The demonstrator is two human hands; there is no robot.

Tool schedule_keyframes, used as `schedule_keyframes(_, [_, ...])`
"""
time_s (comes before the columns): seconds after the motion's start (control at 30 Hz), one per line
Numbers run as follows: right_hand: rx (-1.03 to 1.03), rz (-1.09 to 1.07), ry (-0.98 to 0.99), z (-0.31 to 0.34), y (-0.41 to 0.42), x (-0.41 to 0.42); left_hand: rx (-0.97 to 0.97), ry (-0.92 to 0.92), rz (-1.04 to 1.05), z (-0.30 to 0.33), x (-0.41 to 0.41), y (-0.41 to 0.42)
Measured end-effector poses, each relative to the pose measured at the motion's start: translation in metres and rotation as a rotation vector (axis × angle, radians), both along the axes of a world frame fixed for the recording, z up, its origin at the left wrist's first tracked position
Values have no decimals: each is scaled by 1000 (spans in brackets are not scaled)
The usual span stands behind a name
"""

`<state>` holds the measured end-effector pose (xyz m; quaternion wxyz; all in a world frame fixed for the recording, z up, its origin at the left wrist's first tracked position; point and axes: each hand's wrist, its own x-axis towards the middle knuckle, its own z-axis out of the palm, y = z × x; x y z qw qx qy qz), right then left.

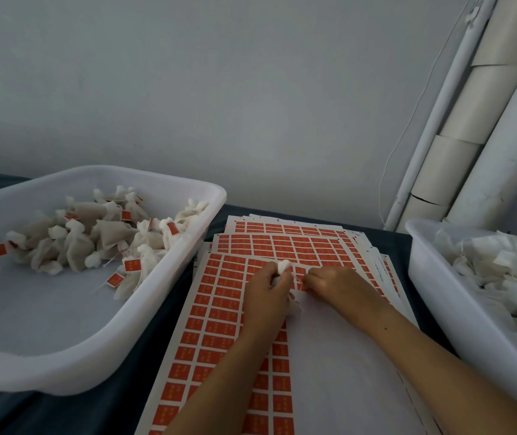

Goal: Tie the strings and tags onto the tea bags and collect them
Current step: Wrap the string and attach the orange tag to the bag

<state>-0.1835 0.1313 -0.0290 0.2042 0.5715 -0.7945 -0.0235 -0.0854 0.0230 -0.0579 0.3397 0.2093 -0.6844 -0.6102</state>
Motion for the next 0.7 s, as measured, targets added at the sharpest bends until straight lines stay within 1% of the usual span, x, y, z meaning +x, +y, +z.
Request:
schedule_keyframes(0.13, [20,20,-18,0,-3,1,12,-2,-2,0,0,0])
schedule_keyframes(0.2, [-14,28,1,1,-3,-1,20,-9,-3,2,0,0])
schedule_keyframes(0.4, [-107,-15,-104,-1,-3,-1,74,-46,19,5,0,1])
schedule_keyframes(0.47, [-71,-51,-139,-1,-4,-8,79,-53,29,5,-1,0])
schedule_keyframes(0.57, [0,-35,-155,-3,-4,-14,93,-39,29,5,0,-2])
schedule_keyframes(0.7, [52,2,-47,-7,-5,-15,90,-33,31,5,-1,-1])
